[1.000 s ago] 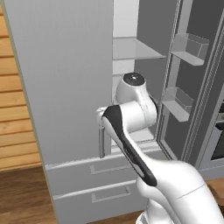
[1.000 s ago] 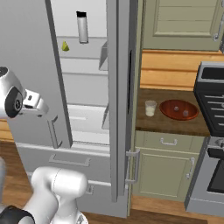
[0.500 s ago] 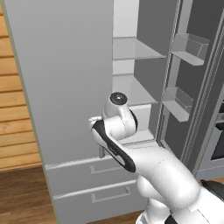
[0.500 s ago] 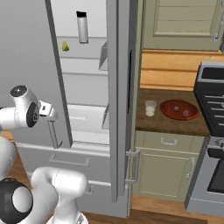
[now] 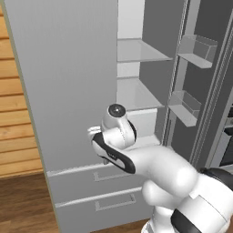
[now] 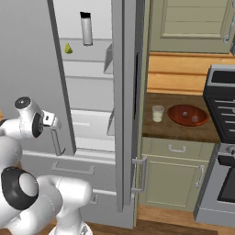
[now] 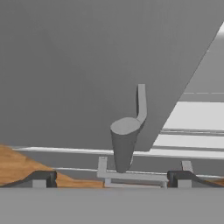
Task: Grab a lemon wedge from the fridge and one ice cube from the ice bowl, and put them in the glass of lemonade.
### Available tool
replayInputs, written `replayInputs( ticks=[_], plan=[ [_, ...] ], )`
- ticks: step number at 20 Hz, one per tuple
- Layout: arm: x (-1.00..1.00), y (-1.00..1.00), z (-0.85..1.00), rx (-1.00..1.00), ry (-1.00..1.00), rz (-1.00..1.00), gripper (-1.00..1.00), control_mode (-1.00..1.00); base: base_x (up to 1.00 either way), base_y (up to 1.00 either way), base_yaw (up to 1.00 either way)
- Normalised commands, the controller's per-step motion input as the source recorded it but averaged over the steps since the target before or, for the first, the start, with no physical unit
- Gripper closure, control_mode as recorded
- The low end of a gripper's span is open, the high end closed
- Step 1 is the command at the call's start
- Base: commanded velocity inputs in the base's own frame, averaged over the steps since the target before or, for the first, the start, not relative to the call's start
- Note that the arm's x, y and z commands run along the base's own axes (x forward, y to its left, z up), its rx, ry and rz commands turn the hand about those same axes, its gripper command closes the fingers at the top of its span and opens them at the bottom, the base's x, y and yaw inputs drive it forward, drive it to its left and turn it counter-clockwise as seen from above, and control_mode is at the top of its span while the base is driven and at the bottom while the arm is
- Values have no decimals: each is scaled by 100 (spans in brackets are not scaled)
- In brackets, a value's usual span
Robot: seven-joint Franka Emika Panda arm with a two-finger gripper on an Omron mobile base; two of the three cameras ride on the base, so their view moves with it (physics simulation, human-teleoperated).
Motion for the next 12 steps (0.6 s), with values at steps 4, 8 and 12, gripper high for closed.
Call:
replayInputs(
  ticks=[4,8,12],
  plan=[
    [30,5,-26,0,0,0,-100,-100,0,0,0],
    [-2,-25,-10,0,0,0,-100,-100,0,0,0],
    [-1,-23,-1,0,-1,0,-100,-100,0,0,0]
  ],
)
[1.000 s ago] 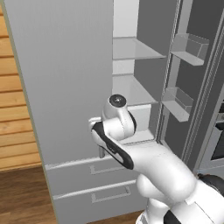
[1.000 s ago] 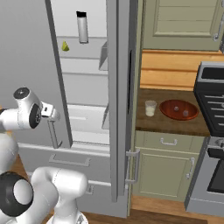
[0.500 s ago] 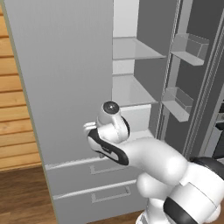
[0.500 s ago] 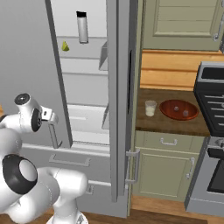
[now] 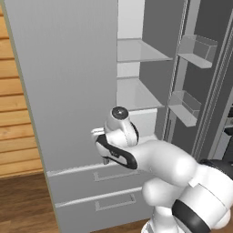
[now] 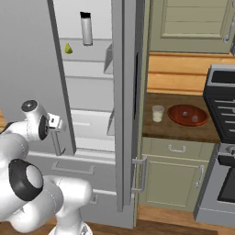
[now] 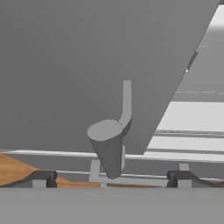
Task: Grab a lemon wedge from the fridge and one ice cube from the ice bowl, and put them in the glass of lemonade.
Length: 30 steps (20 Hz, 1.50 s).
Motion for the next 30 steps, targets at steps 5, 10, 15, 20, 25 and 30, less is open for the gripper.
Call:
replayInputs(
  ticks=[5,10,15,20,25,30],
  plan=[
    [22,5,-17,0,-2,0,-100,-100,0,0,0],
    [41,18,-23,0,-3,0,-100,-100,0,0,0],
    [38,5,-18,0,-4,0,-100,-100,0,0,0],
    [26,11,-14,0,-3,0,-100,-100,0,0,0],
    [28,12,0,0,0,0,100,-100,0,0,0],
    [12,12,0,0,0,0,100,-100,0,0,0]
  ],
)
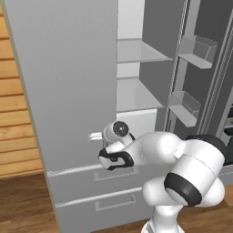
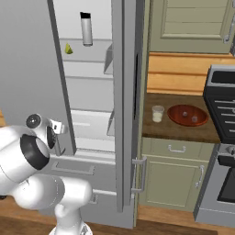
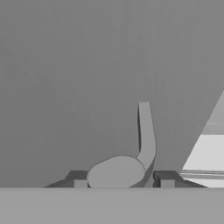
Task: Grab a lemon wedge from the fridge and one ice cube from the ice bowl, and put them in the glass of lemonade.
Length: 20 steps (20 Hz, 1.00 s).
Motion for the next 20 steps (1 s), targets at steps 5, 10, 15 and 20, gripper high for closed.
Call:
replayInputs(
  ticks=[5,10,15,20],
  plan=[
    [-5,23,12,0,1,0,100,-100,0,0,0],
    [-34,63,28,0,0,4,100,-100,0,0,0],
    [-77,74,46,0,0,10,100,-100,0,0,0],
    [-99,91,55,0,0,13,100,-100,0,0,0]
  ],
)
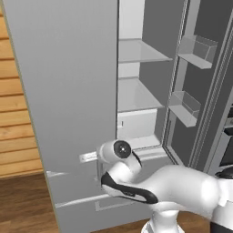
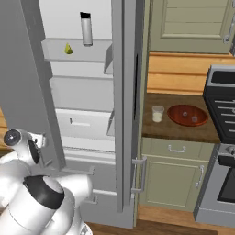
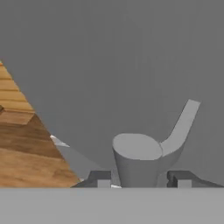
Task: Grab a lemon wedge from the fridge and one ice cube from the ice bowl, and put them in the glass of lemonade.
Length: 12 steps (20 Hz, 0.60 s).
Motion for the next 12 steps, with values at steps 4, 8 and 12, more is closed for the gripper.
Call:
replayInputs(
  ticks=[4,8,12],
  plan=[
    [-100,63,82,0,-6,6,100,-100,0,0,0],
    [-92,49,89,-6,-14,1,-100,-100,0,0,0],
    [-63,0,100,-8,-6,5,-100,-100,0,0,0]
  ],
)
